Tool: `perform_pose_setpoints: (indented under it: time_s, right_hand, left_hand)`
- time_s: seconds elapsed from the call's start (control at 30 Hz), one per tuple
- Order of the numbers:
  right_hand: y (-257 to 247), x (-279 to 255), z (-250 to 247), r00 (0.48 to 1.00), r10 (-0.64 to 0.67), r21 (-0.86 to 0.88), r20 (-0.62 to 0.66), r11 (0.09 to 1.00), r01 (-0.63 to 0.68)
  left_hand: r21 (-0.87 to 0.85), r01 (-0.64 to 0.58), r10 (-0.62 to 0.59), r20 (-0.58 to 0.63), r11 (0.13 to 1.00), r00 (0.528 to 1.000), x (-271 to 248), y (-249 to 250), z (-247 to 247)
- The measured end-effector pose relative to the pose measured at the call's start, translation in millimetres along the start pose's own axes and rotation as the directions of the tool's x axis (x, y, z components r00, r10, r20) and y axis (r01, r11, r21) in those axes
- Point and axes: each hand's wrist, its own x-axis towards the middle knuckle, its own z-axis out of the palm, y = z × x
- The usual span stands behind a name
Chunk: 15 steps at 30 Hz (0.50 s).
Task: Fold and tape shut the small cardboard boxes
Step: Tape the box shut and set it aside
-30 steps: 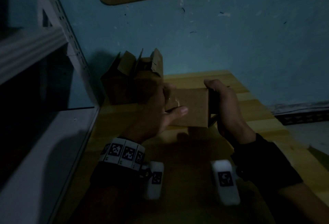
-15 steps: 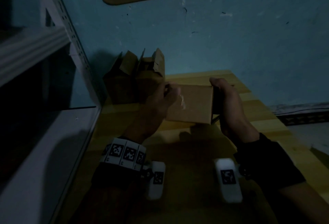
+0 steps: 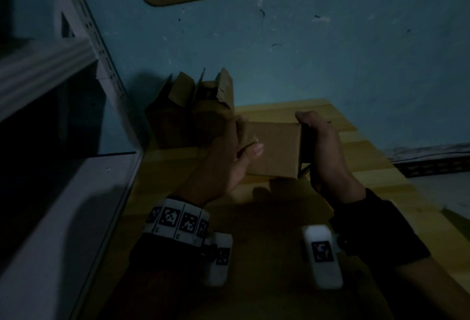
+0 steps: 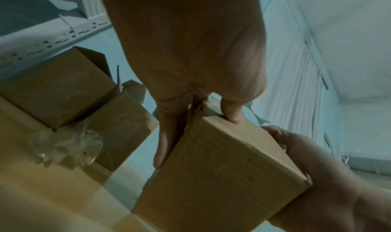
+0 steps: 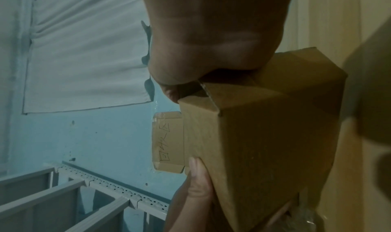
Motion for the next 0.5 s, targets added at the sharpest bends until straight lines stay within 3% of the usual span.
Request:
perform_pose_setpoints:
  time_s: [0.3,0.4,0.5]
  right_hand:
    - [-1.2,0.5,-3.2,1.000,-0.006,-0.007,-0.018,1.000,0.006]
    - [-1.6,0.6,-2.2,1.000,0.019,0.014,-0.012,1.000,-0.019]
    - [-1.8,-2.6,3.2,1.000,0.014,-0.019,-0.001,1.000,-0.014]
  left_hand:
    - [-0.012,-0.056,0.056,-0.008,0.998,0.998,0.1,-2.5,-0.3]
    - [-0.182,0.020,-0.037,-0.090,0.983,0.995,3.7,-8.7,0.6]
    - [-0.150,0.025,-0.040,-0.099,0.988,0.994,3.3,-4.2,4.3]
